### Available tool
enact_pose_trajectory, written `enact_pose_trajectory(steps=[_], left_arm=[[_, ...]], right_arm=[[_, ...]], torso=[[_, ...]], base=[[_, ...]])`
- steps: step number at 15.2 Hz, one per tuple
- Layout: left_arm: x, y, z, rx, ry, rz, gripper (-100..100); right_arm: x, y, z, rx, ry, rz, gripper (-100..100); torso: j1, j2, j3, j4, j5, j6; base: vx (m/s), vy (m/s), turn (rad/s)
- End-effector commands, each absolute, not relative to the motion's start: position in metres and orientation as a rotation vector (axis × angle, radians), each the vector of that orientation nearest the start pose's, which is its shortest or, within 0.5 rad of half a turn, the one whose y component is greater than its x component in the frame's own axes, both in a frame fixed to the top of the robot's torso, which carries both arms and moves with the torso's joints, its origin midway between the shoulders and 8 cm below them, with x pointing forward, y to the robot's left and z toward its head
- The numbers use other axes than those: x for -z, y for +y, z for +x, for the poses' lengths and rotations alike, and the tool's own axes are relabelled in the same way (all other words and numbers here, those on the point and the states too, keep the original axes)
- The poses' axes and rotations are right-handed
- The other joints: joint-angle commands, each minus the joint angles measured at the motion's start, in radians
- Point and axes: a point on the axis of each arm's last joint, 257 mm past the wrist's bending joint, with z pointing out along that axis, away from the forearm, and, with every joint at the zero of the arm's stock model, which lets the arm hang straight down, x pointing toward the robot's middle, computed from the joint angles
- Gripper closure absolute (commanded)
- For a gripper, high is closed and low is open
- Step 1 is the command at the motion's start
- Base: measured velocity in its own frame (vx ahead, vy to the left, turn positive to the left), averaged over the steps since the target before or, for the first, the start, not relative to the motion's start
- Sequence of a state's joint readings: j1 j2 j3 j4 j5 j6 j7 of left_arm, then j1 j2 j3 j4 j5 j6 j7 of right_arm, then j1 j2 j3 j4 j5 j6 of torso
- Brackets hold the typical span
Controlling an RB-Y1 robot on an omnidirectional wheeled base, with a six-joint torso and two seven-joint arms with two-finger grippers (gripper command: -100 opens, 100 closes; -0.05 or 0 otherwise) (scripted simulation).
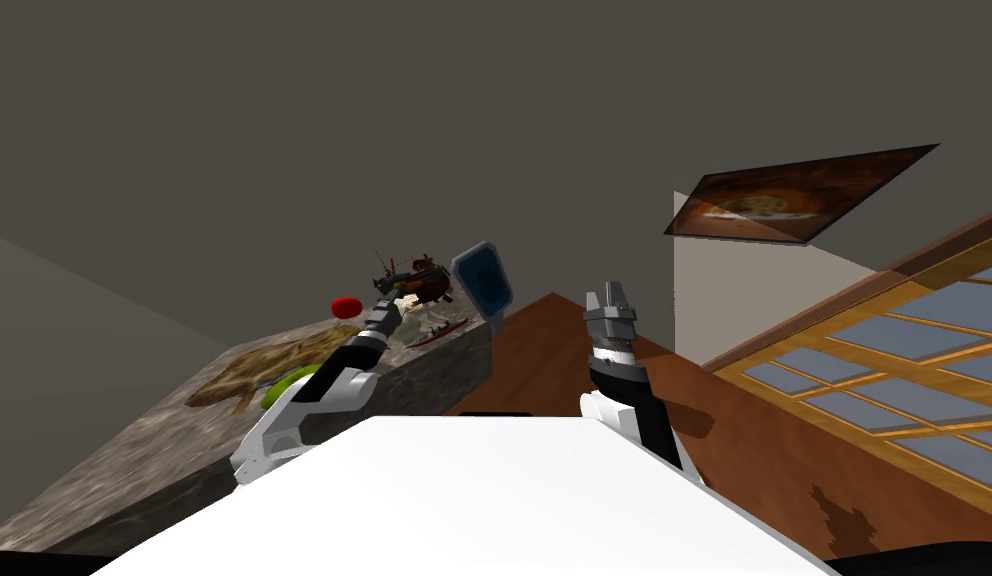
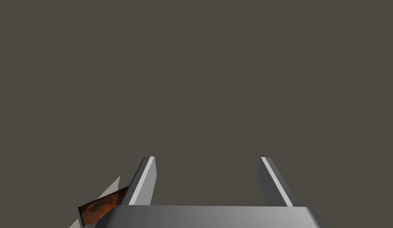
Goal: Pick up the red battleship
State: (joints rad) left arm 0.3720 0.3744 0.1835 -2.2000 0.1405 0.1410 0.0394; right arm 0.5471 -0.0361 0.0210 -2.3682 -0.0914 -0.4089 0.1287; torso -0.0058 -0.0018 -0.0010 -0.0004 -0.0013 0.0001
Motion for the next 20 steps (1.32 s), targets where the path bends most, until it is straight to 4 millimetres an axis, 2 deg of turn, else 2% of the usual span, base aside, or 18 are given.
enact_pose_trajectory(steps=[1, 2, 5, 6, 8, 9, 11, 12, 14, 15, 18, 19, 20], left_arm=[[0.089, 0.373, 0.434, 0.985, 1.167, -0.992, -100], [0.096, 0.387, 0.437, 0.973, 1.176, -1.031, -100], [0.104, 0.390, 0.438, 0.954, 1.195, -1.060, -100], [0.113, 0.404, 0.440, 0.937, 1.206, -1.109, -100], [0.120, 0.406, 0.439, 0.922, 1.220, -1.130, -100], [0.127, 0.421, 0.441, 0.907, 1.224, -1.178, -100], [0.135, 0.423, 0.440, 0.888, 1.240, -1.204, -100], [0.142, 0.438, 0.440, 0.874, 1.240, -1.253, -100], [0.150, 0.440, 0.439, 0.853, 1.256, -1.281, -100], [0.154, 0.455, 0.439, 0.844, 1.248, -1.325, -100], [0.164, 0.457, 0.436, 0.818, 1.268, -1.359, -100], [0.170, 0.472, 0.435, 0.802, 1.261, -1.413, -100], [0.175, 0.473, 0.433, 0.791, 1.269, -1.428, -100]], right_arm=[[-0.031, -0.282, 0.339, -1.242, 0.657, 0.678, 0], [-0.031, -0.282, 0.339, -1.242, 0.657, 0.677, 0], [-0.031, -0.282, 0.339, -1.242, 0.657, 0.677, 0], [-0.031, -0.282, 0.339, -1.242, 0.657, 0.677, 0], [-0.031, -0.282, 0.339, -1.242, 0.657, 0.677, 0], [-0.031, -0.282, 0.339, -1.242, 0.657, 0.677, 0], [-0.031, -0.282, 0.339, -1.242, 0.657, 0.678, 0], [-0.031, -0.282, 0.339, -1.242, 0.657, 0.677, 0], [-0.031, -0.282, 0.339, -1.242, 0.657, 0.678, 0], [-0.031, -0.282, 0.339, -1.242, 0.657, 0.677, 0], [-0.031, -0.282, 0.339, -1.242, 0.657, 0.677, 0], [-0.031, -0.282, 0.339, -1.242, 0.657, 0.677, 0], [-0.031, -0.282, 0.339, -1.242, 0.657, 0.677, 0]], torso=[[0.000, 0.000, 0.000, 0.000, 0.000, 0.000], [0.001, 0.000, 0.000, 0.000, 0.000, 0.000], [0.001, 0.000, 0.000, 0.000, 0.000, 0.000], [0.002, 0.000, 0.000, 0.000, 0.000, 0.000], [0.001, 0.000, 0.000, 0.000, 0.000, 0.000], [0.002, 0.000, 0.000, 0.000, 0.000, 0.000], [0.000, 0.000, 0.000, 0.000, 0.000, 0.000], [0.001, 0.000, 0.000, 0.000, 0.000, 0.000], [0.000, -0.001, -0.001, 0.000, 0.000, 0.000], [0.000, 0.000, 0.000, 0.000, 0.000, 0.000], [0.000, 0.000, 0.000, 0.000, 0.000, 0.000], [0.002, 0.000, 0.000, 0.000, 0.000, 0.000], [0.002, 0.000, 0.000, 0.000, 0.000, 0.000]], base=[[0.019, -0.059, -0.005], [0.022, -0.083, -0.038], [0.023, -0.058, -0.010], [0.013, -0.052, -0.037], [0.020, -0.061, -0.023], [0.032, -0.073, -0.029], [0.029, -0.075, -0.017], [0.037, -0.082, -0.027], [0.032, -0.078, -0.020], [0.024, -0.069, -0.039], [0.019, -0.065, -0.011], [0.024, -0.047, -0.028], [0.033, -0.060, -0.037]])
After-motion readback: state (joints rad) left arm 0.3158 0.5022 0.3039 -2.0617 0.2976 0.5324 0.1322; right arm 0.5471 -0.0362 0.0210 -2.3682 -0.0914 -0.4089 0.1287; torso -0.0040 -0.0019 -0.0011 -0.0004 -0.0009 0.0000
